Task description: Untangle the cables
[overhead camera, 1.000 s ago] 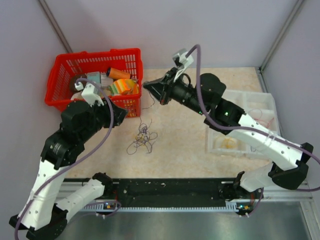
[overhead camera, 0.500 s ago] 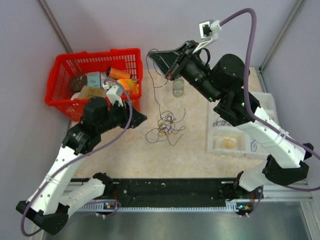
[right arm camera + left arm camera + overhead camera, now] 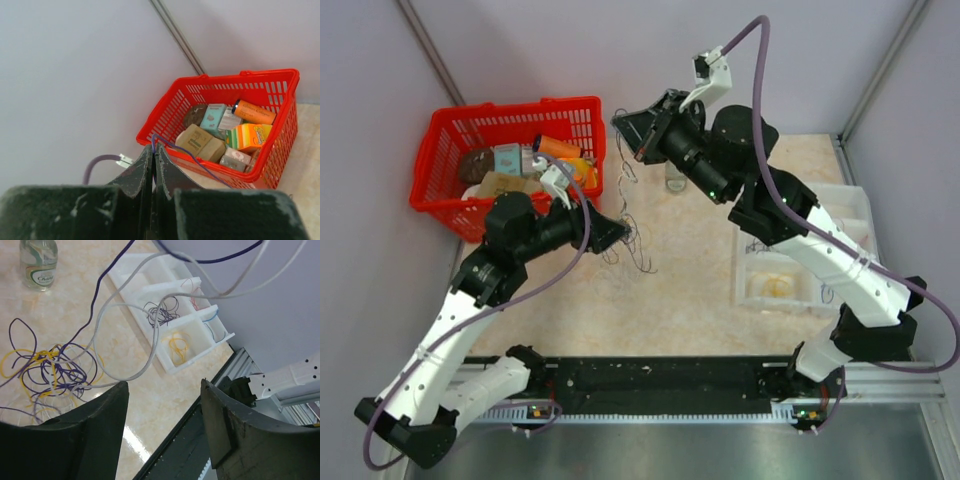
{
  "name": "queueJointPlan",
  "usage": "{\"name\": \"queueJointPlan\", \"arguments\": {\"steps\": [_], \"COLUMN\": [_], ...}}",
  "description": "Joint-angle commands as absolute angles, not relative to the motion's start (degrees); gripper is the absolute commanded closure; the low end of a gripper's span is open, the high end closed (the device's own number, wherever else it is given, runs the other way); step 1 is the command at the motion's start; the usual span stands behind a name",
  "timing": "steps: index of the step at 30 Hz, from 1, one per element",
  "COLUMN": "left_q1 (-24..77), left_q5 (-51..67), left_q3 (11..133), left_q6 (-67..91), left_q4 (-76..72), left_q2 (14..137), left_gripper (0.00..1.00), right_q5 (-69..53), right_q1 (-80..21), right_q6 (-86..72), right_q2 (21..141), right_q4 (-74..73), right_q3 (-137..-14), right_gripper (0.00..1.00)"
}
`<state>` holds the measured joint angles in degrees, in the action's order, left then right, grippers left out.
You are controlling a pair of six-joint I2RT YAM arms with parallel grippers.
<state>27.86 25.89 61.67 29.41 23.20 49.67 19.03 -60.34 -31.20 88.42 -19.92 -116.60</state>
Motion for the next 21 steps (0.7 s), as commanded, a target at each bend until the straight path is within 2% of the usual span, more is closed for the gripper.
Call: {"name": "queueJointPlan", "arguments": {"steps": [1, 3, 7, 11, 14, 18, 21], "left_q1": [28.39, 28.39, 28.48, 28.39, 28.39, 28.30, 28.39], "left_q5": [23.65, 21.55, 18.72, 18.01, 23.72, 25.31, 27.85], "left_q3": [61.61, 62.57, 65.12, 69.07, 69.61, 70.83, 72.24], "left_q6": [26.11, 24.62, 22.59, 22.76, 22.94, 24.96, 26.89], "left_q4": [14.85, 15.03, 17.66, 23.02, 24.52, 28.21, 26.99], "left_q2": [52.90, 54.92, 57.83, 58.19, 55.91, 52.39, 52.55], "left_gripper": [0.37, 0.38, 0.49, 0.55, 0.53, 0.38, 0.32], "right_q5": [19.16, 18.72, 17.84, 18.10, 18.54, 18.28, 18.19], "right_q1": [-61.43, -61.52, -61.35, -61.35, -61.35, -61.35, -61.43], "right_q6": [-33.66, -34.54, -34.72, -34.02, -33.49, -33.22, -33.22], "right_q2": [88.77, 89.03, 89.21, 89.12, 88.95, 88.59, 88.51], "right_q4": [-19.07, -19.16, -19.34, -19.60, -19.69, -19.69, -19.51], "right_q3": [-121.99, -121.99, -122.26, -122.26, -121.82, -121.12, -120.32], "right_gripper": [1.00, 1.00, 1.00, 1.00, 1.00, 1.00, 1.00]}}
